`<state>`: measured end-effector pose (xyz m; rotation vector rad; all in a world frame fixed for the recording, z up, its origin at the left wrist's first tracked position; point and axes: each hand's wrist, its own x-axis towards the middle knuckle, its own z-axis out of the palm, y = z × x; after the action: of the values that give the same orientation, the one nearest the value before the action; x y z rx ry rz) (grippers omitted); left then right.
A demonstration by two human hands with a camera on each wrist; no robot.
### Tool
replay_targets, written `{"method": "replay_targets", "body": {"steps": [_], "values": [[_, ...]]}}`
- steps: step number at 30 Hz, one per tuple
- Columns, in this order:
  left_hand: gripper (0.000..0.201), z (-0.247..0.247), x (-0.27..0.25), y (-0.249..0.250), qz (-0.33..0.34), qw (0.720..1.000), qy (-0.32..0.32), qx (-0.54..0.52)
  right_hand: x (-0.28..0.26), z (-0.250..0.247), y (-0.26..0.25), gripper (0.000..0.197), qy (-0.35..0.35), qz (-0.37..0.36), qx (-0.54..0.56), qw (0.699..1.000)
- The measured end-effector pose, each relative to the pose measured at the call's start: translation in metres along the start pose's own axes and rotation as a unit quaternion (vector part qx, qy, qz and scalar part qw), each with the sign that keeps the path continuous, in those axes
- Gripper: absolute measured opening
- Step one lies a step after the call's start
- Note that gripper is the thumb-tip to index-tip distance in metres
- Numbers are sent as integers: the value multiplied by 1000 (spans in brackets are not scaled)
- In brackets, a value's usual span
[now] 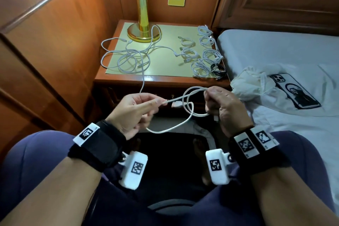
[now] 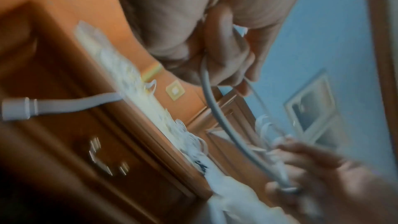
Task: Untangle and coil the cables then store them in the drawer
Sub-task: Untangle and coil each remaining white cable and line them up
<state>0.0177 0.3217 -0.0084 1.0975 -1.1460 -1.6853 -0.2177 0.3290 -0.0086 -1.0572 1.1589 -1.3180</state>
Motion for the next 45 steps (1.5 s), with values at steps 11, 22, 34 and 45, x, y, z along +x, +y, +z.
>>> {"method": "replay_targets", "body": {"steps": [11, 22, 34, 45], "values": [[8, -36, 9, 0, 220, 878, 245, 347, 0, -17, -14, 35, 75, 4, 137, 988], [8, 12, -5, -30, 318, 811, 35, 490, -15, 0, 5, 19, -49, -61, -64, 995], [12, 14, -4, -21, 352, 859, 67, 366, -20, 20, 19, 21, -137, 7, -171, 976], [7, 10, 2, -20, 292, 889, 189, 299, -23, 27, 4, 23, -152, 112, 30, 982]]}}
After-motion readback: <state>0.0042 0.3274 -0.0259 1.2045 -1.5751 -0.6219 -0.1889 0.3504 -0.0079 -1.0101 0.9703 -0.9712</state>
